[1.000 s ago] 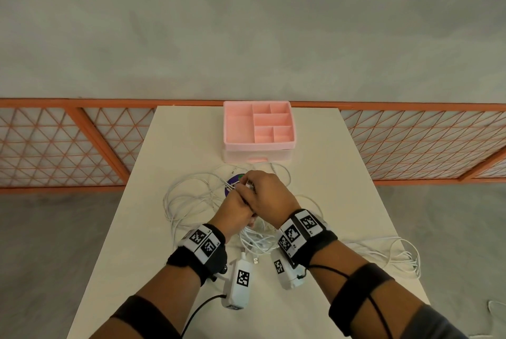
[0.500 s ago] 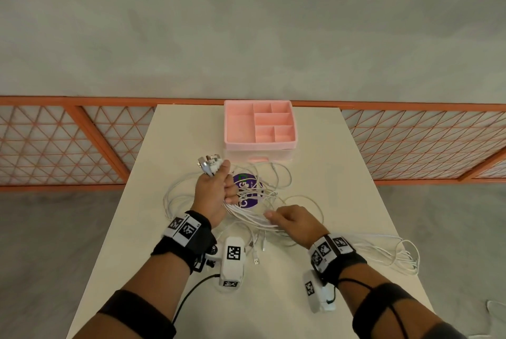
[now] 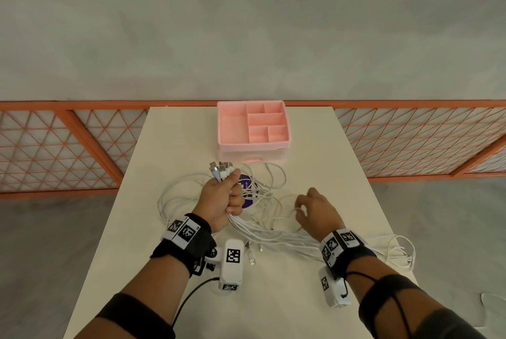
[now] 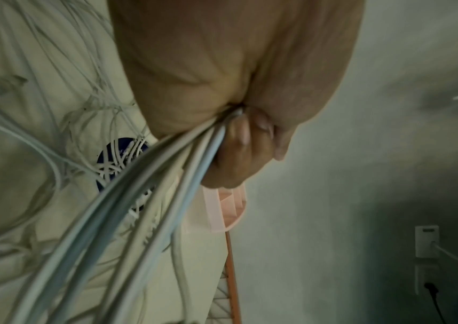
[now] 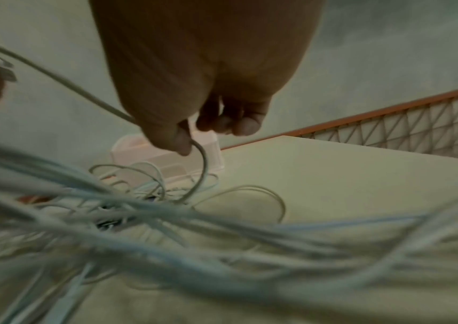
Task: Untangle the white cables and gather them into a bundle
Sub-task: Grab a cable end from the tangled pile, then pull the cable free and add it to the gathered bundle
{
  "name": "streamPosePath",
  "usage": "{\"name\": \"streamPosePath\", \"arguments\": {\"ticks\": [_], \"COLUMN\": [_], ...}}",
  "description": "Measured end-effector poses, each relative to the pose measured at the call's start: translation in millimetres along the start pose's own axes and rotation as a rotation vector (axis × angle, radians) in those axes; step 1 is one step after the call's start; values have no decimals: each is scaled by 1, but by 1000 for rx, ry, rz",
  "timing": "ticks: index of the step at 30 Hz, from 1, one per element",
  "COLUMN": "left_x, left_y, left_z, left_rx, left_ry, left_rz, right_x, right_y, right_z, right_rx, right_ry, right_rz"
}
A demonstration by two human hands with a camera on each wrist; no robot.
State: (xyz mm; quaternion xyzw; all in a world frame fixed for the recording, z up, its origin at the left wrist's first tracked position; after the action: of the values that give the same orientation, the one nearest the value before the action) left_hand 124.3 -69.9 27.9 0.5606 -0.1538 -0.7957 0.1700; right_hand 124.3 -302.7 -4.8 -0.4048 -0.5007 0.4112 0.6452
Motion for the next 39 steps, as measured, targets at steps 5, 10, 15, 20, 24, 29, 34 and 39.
{"name": "streamPosePath", "arguments": {"ticks": [5,10,15,20,24,29,34,39], "left_x": [-9,13,4,-27,-25,1,12,5], "left_y": [-15,-5,3,8,29,26,10,13], "left_z": [-2,3,3,-1,3,5,3,4], "left_rx": [-52,-9,-10,-54,98,151,102,56], "left_ry": [16,-44,74,318,328,237,219,231], "left_rz": [68,-72,-161,-63,-133,-166,-213,-313], "right_x": [-39,-3,60,100,125,107,53,26], "right_y": [-9,-42,-63,-62,-65,-119,-129,-70], "right_z": [-8,-13,-2,16,28,19,4,-4], "right_rx": [82,1,282,403,475,102,-151,24], "right_ry": [325,328,163,30,-58,-71,180,321], "right_rz": [-291,-1089,-1591,-1281,-1247,-1548,-1389,-269]}}
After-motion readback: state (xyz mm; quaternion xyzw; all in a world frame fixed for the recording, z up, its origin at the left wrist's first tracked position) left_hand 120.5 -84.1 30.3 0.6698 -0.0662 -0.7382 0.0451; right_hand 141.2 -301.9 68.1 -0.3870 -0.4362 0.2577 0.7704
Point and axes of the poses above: each hand's wrist, its own z-axis away from the middle knuckle, its own y-axis out of the palm, x = y × z, the point moved 9 cm from there along -z, towards the middle knuckle, and after that the axes turned 11 degrees about y, right-handed, at the moved point
